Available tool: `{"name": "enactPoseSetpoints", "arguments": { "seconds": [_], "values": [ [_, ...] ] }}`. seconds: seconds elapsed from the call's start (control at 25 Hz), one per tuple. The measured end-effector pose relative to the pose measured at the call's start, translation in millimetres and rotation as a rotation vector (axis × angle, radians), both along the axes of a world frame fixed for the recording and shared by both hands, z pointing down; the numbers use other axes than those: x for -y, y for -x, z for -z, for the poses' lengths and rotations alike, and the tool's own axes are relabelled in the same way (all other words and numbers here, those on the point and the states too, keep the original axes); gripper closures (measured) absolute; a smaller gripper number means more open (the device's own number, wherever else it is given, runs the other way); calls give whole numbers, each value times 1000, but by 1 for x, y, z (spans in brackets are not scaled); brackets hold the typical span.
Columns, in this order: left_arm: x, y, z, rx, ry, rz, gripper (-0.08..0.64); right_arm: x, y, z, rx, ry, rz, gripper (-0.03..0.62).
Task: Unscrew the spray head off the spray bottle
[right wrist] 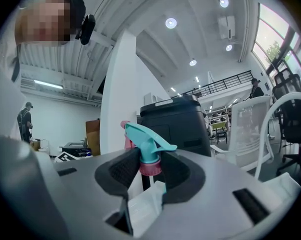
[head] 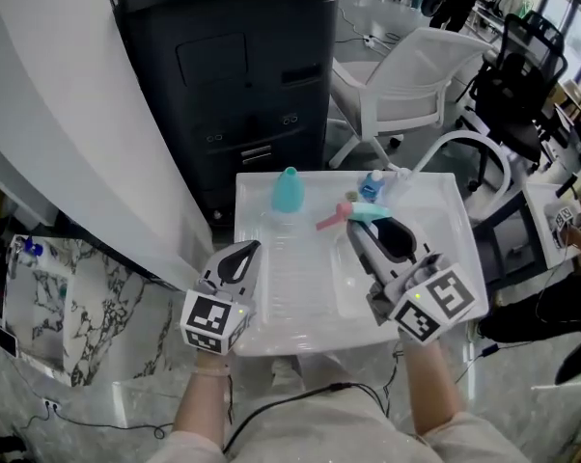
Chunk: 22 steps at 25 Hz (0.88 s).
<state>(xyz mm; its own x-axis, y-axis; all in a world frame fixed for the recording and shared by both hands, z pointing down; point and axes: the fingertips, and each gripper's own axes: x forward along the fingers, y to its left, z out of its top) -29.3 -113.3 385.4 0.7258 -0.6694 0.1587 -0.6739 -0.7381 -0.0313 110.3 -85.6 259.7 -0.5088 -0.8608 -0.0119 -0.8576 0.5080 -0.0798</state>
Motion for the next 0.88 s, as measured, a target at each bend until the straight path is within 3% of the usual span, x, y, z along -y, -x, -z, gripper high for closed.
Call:
{"name": "enactPoseSetpoints", "arguments": {
  "seconds": [0.4,0.88],
  "values": [
    [-38,26,12,-37,2,60,555,-40,-12,-21,18,26,-40,456],
    [-79,54,22,-93,4,218,555,-71,-22,-42,37,80,-10,456]
  ]
}}
